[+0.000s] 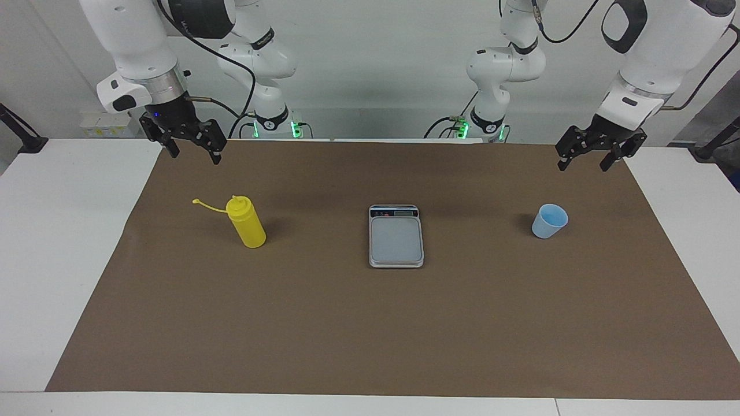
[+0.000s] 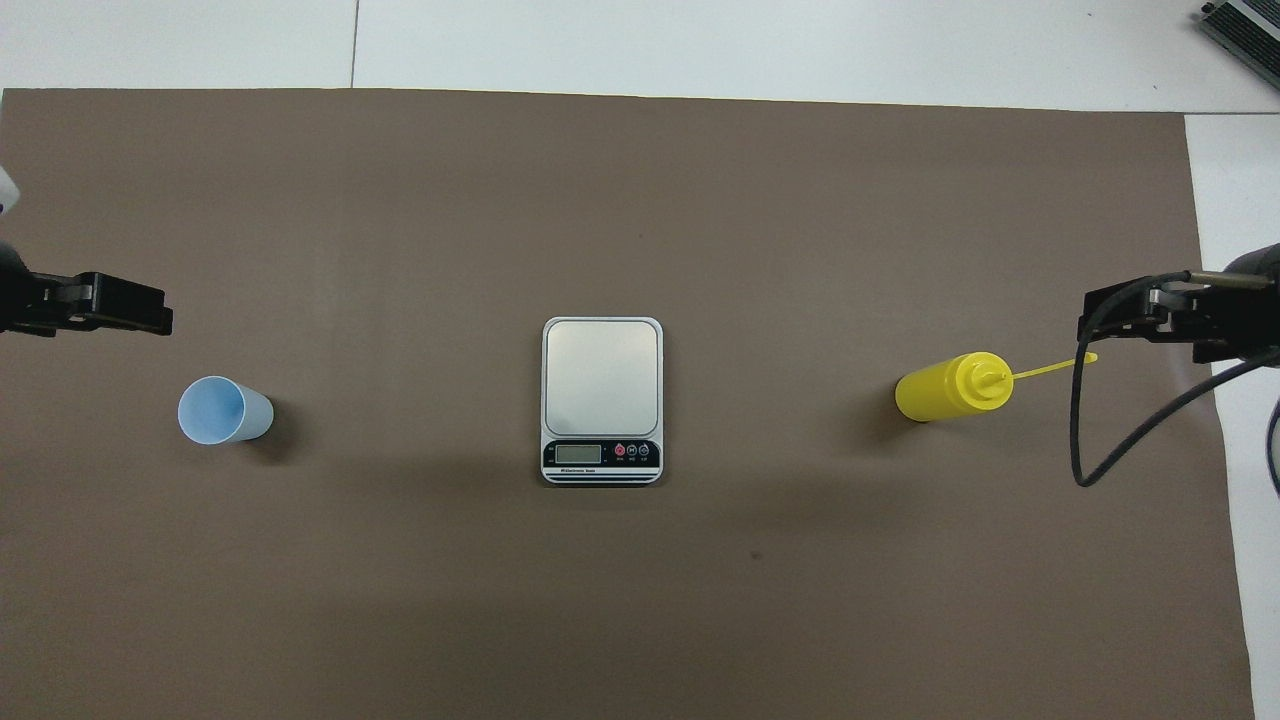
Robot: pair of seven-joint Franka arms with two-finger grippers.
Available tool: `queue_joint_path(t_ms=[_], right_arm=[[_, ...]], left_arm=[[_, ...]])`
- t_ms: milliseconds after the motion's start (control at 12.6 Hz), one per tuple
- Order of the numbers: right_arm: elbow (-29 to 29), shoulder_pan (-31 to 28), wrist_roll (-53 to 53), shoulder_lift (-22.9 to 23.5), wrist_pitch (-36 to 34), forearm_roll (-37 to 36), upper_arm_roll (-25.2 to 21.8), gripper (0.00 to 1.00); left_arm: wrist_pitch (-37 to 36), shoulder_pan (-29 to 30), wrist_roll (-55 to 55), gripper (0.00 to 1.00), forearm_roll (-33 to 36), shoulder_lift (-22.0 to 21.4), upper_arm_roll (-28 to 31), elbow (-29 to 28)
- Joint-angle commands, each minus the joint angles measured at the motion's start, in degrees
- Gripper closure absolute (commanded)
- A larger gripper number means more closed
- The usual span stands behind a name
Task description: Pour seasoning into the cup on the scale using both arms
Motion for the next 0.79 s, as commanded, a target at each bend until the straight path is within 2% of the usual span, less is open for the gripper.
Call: queue_joint_path(t_ms=[0, 395, 712], right_arm=[[-1.20, -0.52, -0.98, -1.18, -0.34, -0.14, 0.14, 0.00], [-1.20, -0.52, -0.98, -1.18, -0.34, -0.05, 0.14, 0.00], [-1.20, -0.52, -0.98, -1.18, -0.34, -0.14, 0.14, 0.00]], left_arm=[[-0.92, 0.03, 0.53, 0.00, 0.78, -0.57, 0.17, 0.18], [-0.93, 0.21, 0.53, 0.00, 0.69, -0.65, 0.17, -0.43], [2.76, 0.47, 0.53, 0.01, 0.69, -2.14, 0.52, -5.70]])
